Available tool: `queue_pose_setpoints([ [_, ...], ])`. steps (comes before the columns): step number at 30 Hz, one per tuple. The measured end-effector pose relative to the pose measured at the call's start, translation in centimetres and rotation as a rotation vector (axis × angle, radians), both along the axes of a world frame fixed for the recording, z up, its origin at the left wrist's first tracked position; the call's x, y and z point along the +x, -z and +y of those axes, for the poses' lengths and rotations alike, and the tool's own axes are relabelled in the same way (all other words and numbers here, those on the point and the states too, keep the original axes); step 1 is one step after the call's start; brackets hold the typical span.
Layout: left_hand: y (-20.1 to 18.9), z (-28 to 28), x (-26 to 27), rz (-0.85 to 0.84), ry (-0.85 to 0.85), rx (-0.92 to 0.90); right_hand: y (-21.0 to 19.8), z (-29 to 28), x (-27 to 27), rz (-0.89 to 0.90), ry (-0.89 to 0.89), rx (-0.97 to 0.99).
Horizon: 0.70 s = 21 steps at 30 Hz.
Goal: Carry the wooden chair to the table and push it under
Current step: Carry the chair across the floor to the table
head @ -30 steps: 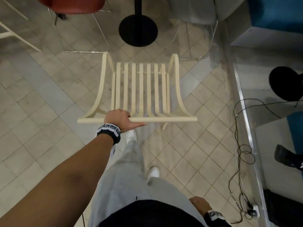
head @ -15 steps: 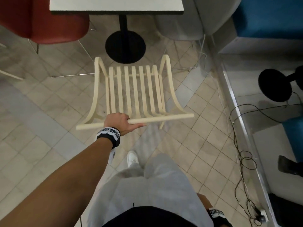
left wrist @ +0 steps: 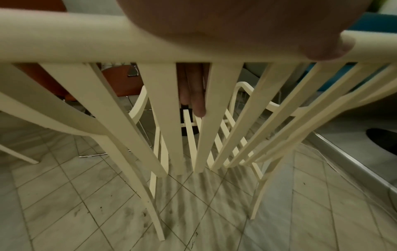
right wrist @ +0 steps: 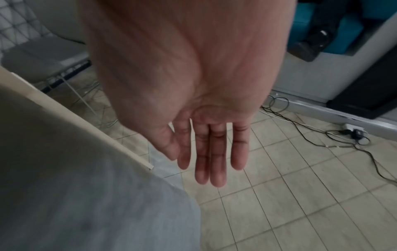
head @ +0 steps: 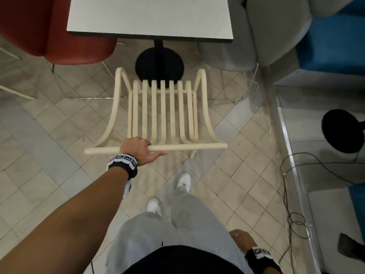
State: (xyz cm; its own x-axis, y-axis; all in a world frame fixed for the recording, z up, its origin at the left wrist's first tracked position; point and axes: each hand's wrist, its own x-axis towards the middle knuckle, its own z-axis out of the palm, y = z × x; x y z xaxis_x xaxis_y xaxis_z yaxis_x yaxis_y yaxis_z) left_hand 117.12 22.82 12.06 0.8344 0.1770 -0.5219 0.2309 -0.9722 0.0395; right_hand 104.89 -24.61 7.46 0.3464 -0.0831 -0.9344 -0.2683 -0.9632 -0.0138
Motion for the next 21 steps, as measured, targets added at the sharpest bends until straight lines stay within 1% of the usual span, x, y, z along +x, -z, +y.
queue_pose_setpoints([
  [4, -0.2, 0.7, 2.0, 0.042, -0.03, -0.075, 0.1, 0.3, 4.9, 0.024, -0.013, 0.014],
  [8, -0.3, -1.3, 2.9, 0.047, 0.022, -0.02, -0.5, 1.3, 8.2, 0.055, -0.103, 0.027],
  [10, -0.2, -2.7, 3.3, 0.032, 0.011, -0.005, -0.7, 1.7, 9.4, 0.06, -0.118, 0.037],
  [14, 0.0, -3.0, 3.5, 0.03, -0.024, 0.002, 0.4, 1.5, 10.8, 0.039, -0.178, 0.055],
  [17, 0.1, -2.5, 3.9, 0.04, -0.016, 0.017, 0.9, 1.9, 11.2, 0.04, -0.16, 0.083],
  [19, 0.0, -2.5, 4.1, 0.045, -0.023, 0.004, 1.1, 2.5, 11.3, 0.062, -0.162, 0.061],
  [21, 0.0, -2.0, 4.8, 0.042, -0.025, 0.005, 1.1, 3.5, 11.5, 0.073, -0.117, 0.038],
])
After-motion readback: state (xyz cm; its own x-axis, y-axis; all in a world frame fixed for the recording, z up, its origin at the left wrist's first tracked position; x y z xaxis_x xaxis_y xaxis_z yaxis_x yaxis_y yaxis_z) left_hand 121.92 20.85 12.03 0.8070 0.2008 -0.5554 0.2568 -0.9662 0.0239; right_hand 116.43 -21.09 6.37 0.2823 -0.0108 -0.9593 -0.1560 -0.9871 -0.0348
